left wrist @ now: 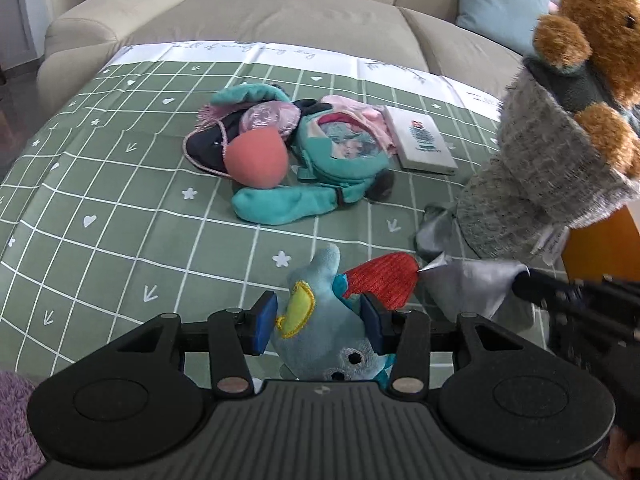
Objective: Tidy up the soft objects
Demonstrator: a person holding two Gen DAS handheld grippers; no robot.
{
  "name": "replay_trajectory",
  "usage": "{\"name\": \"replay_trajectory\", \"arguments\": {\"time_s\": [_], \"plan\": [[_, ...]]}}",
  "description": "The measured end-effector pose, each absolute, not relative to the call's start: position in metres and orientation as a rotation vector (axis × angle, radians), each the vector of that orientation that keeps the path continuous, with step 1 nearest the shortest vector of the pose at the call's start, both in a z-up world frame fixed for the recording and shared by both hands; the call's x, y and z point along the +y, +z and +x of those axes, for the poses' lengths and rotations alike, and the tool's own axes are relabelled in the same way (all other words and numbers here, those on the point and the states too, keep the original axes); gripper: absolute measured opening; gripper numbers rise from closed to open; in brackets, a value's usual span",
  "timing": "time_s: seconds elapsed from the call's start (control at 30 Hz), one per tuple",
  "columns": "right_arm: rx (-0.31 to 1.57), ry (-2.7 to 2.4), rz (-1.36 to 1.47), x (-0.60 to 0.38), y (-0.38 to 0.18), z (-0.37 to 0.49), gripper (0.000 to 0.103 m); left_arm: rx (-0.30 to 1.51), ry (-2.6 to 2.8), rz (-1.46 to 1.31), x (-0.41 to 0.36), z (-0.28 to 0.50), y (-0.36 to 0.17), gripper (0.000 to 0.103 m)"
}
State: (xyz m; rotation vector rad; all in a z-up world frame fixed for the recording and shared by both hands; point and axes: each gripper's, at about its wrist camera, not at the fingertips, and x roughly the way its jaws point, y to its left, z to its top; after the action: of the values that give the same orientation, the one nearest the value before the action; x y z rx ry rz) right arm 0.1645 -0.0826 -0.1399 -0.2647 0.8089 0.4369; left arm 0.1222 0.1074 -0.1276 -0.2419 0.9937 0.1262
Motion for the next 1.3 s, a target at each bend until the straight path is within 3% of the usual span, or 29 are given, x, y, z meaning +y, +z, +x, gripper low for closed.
{"name": "replay_trajectory", "arguments": {"time_s": [0.13,0.17,0.2,0.27,0.37,0.47,0.63,0.7,0.9,1.0,1.07,1.13,1.3], "plan": [[0.825,0.448,-0.195,-0.071,-0.151,0.194,0.007,0.99,0.135,-0.244,0.111,0.128,-0.134,0.053],[0.844,0.455,-0.182,-0.069,-0.155,0.2,0.012,0.993,0.133,-0.243,0.111,0.129,-0.135,0.053],[0.864,0.463,-0.168,-0.066,-0.161,0.206,0.02,0.994,0.131,-0.245,0.112,0.129,-0.137,0.053],[0.897,0.465,-0.127,-0.065,-0.169,0.211,0.057,0.996,0.129,-0.245,0.112,0.131,-0.14,0.053],[0.914,0.481,-0.056,-0.067,-0.175,0.211,0.072,1.005,0.139,-0.243,0.113,0.136,-0.146,0.053],[0.931,0.491,-0.061,-0.062,-0.184,0.215,0.081,1.019,0.142,-0.244,0.114,0.14,-0.152,0.054],[0.928,0.501,-0.086,-0.053,-0.198,0.217,0.084,1.016,0.134,-0.223,0.112,0.142,-0.156,0.056],[0.904,0.51,-0.137,-0.045,-0.2,0.213,0.084,1.016,0.133,-0.226,0.112,0.144,-0.157,0.056],[0.842,0.52,-0.231,-0.033,-0.202,0.203,0.069,1.015,0.128,-0.228,0.112,0.144,-0.158,0.056],[0.825,0.515,-0.235,-0.036,-0.2,0.202,0.05,1.015,0.128,-0.222,0.111,0.144,-0.158,0.056],[0.818,0.518,-0.238,-0.038,-0.197,0.2,0.024,1.015,0.126,-0.22,0.111,0.144,-0.157,0.056],[0.819,0.529,-0.25,-0.038,-0.195,0.199,0.005,1.014,0.124,-0.216,0.111,0.143,-0.157,0.056],[0.813,0.532,-0.253,-0.039,-0.19,0.197,0.0,1.004,0.12,-0.206,0.111,0.139,-0.152,0.056]]}}
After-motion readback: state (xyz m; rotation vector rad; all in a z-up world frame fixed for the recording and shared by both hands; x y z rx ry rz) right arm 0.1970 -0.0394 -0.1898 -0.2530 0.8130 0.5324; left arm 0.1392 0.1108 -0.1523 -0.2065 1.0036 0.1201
